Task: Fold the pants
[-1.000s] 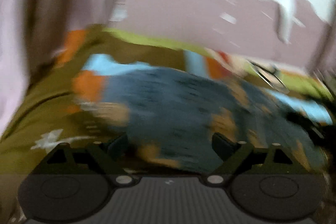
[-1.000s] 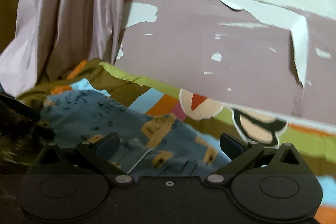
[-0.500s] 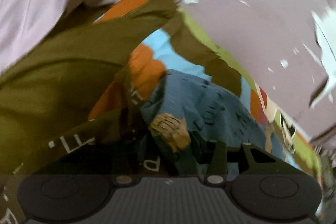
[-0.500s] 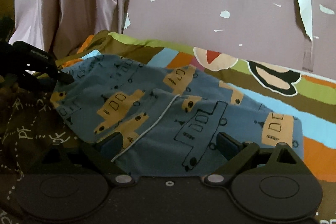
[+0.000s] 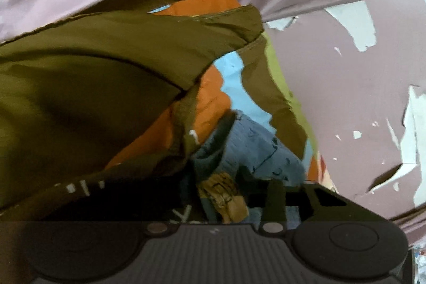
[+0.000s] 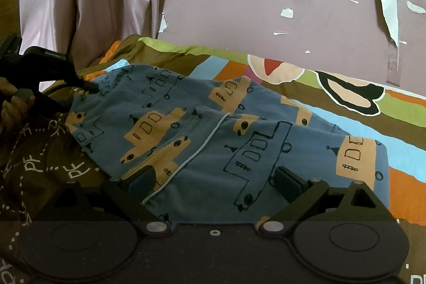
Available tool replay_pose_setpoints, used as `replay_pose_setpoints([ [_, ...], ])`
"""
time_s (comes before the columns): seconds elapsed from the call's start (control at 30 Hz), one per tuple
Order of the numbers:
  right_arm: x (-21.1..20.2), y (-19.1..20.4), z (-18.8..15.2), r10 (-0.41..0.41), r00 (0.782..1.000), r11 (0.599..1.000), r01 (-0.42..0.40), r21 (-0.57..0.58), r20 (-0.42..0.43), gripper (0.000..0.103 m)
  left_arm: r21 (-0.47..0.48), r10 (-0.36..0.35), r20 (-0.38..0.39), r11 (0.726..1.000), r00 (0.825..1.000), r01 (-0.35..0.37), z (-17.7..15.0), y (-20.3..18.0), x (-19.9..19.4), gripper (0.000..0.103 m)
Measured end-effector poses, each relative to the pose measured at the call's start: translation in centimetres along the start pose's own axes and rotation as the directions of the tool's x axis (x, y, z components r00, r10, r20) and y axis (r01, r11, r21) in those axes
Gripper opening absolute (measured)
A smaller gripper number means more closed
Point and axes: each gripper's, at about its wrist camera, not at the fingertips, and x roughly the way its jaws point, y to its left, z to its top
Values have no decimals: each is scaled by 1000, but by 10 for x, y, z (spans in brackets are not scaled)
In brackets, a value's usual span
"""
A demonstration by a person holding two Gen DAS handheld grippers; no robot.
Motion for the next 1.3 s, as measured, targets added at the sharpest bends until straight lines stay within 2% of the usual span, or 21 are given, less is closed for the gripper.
replay_pose_setpoints([
  [0.1,0,0,0,-1,1000,1000,1,-4,-1,96,1,23,12,1000,1000,-23,-1,-3,-4,23],
  [0.2,1,1,0,-2,1000,1000,2,-6,-4,96,107,72,61,991,996,-78,-7,-24,-10,20],
  [0.27,2,1,0,-3,1000,1000,3,-7,-5,96,228,103,106,966,989,-125,-13,-45,-15,19],
  [0.37,2,1,0,-3,1000,1000,3,-7,-5,96,375,113,172,911,979,-171,-23,-72,-22,19],
  [0.5,2,1,0,-4,1000,1000,4,-7,-2,96,496,63,220,852,973,-167,-38,-104,-34,18],
  [0.6,-2,-1,3,-4,1000,1000,4,-3,15,96,553,-1,211,825,977,-119,-47,-130,-44,18],
  [0.67,-9,-4,5,-7,999,1000,7,-3,43,96,604,-54,196,793,979,-77,-56,-148,-50,18],
  [0.77,-22,-15,10,-35,996,999,35,-4,88,96,700,-137,147,714,980,-5,-76,-180,-57,18],
  [0.87,-39,-32,12,-84,989,996,85,3,120,96,764,-207,62,639,976,87,-102,-208,-58,18],
  [0.93,-54,-47,9,-133,983,991,132,18,128,96,806,-239,3,576,971,139,-122,-226,-54,18],
  [1.03,-73,-69,1,-200,973,979,195,57,113,96,859,-265,-94,465,960,212,-157,-245,-41,19],
  [1.17,-94,-97,-18,-281,957,956,271,113,76,96,886,-243,-230,349,942,306,-209,-262,-10,19],
  [1.23,-99,-109,-27,-314,948,943,304,132,59,96,895,-207,-293,285,933,344,-230,-262,6,24],
  [1.27,-101,-116,-32,-325,944,938,316,142,49,96,894,-185,-324,262,928,364,-239,-260,12,32],
  [1.3,-101,-121,-35,-330,943,935,321,149,40,96,892,-170,-343,250,924,377,-245,-256,16,46],
])
